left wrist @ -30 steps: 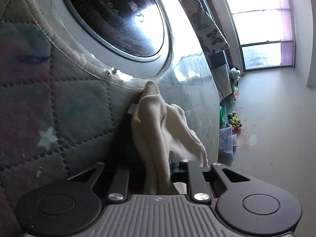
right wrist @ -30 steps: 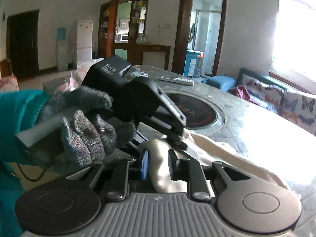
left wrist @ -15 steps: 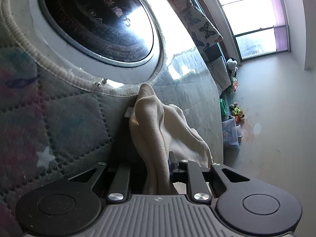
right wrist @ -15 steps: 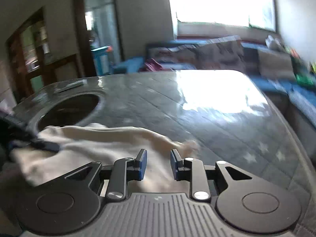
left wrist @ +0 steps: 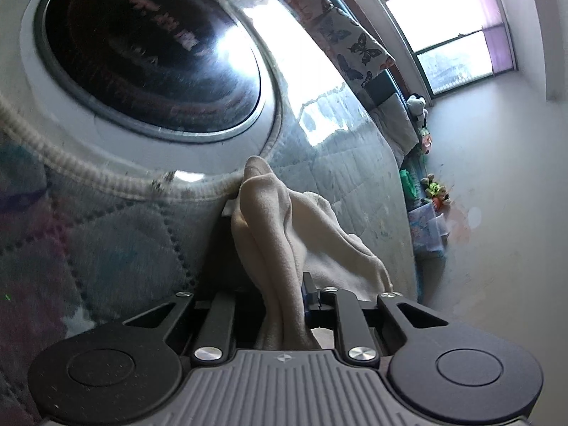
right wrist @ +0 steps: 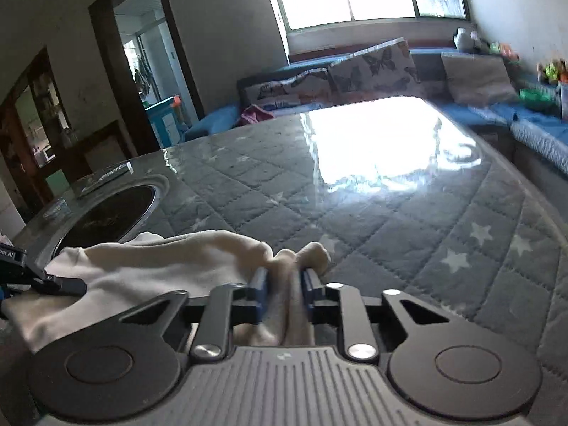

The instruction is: Fold clothes

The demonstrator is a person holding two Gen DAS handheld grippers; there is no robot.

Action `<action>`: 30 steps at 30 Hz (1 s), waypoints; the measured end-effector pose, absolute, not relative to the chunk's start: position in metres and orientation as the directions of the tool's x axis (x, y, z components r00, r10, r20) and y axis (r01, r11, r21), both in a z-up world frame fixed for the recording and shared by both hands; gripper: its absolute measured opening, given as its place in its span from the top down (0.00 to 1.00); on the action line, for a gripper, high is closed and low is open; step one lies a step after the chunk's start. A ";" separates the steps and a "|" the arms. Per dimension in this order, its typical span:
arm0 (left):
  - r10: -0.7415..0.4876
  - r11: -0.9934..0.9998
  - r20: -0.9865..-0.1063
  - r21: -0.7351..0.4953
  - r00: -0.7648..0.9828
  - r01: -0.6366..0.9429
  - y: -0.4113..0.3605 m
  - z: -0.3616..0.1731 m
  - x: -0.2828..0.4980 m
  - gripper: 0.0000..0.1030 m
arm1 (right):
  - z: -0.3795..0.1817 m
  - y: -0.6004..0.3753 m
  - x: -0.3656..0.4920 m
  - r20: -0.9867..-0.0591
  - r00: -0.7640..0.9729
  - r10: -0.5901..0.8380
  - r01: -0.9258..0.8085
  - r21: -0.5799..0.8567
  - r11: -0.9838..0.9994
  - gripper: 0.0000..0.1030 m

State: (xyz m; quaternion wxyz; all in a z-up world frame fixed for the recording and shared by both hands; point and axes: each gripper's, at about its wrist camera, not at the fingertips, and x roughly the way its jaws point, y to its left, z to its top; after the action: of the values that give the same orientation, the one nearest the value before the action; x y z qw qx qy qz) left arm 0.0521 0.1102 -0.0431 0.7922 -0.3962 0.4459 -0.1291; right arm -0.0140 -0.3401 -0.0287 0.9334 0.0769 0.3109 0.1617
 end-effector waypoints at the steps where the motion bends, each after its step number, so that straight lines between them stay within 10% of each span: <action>1: -0.552 0.667 -0.608 -0.733 0.570 -0.135 0.108 -0.041 0.052 0.84 | -0.026 -0.340 -0.017 -0.546 0.763 0.346 -0.255 0.238 0.937 0.90; 23: -0.670 0.722 -0.564 -0.646 0.483 0.247 -0.064 0.016 0.154 0.85 | 0.057 -0.453 -0.004 -0.411 0.912 -0.002 0.029 0.060 0.998 0.99; 30: -0.659 0.732 -0.590 -0.646 0.467 0.216 -0.061 0.002 0.161 0.84 | 0.010 -0.471 0.008 -0.516 0.854 0.075 0.017 0.173 0.985 0.72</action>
State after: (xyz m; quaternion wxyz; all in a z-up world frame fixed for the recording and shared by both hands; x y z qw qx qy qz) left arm 0.1613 -0.0612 0.0024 0.8190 -0.2506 0.4418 -0.2668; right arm 0.0078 -0.4706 0.0103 0.9589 0.0857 0.2702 0.0150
